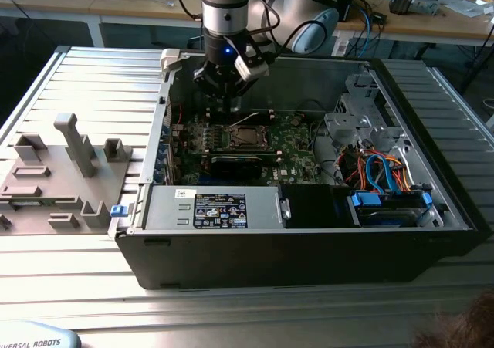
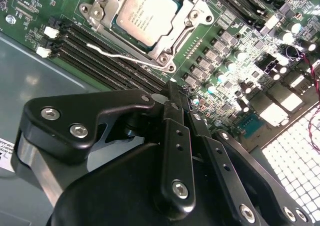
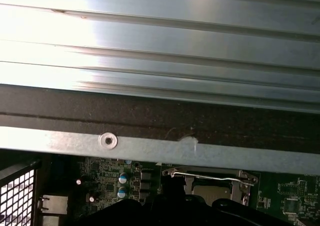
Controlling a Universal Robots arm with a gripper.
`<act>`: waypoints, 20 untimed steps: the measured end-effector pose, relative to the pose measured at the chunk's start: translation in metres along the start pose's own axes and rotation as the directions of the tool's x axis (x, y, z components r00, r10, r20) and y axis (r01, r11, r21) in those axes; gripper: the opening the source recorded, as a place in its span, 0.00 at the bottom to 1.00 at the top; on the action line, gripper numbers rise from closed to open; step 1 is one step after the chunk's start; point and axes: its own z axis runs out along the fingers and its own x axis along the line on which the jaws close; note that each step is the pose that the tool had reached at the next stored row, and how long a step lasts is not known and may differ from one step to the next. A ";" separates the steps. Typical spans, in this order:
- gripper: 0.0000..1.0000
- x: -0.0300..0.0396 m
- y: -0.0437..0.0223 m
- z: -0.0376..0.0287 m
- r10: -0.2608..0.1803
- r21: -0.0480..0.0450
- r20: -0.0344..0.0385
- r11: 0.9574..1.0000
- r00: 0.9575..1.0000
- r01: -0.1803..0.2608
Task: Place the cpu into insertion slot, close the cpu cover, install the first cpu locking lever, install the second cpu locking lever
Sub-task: 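Install the first cpu locking lever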
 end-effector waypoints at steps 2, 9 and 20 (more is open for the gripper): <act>0.11 -0.0001 0.0000 0.0003 0.000 0.000 0.000 1.000 1.000 0.000; 0.11 -0.0002 0.0000 0.0025 0.007 0.000 0.000 1.000 1.000 -0.007; 0.11 -0.0118 0.0056 0.0142 0.017 0.000 -0.004 1.000 1.000 -0.017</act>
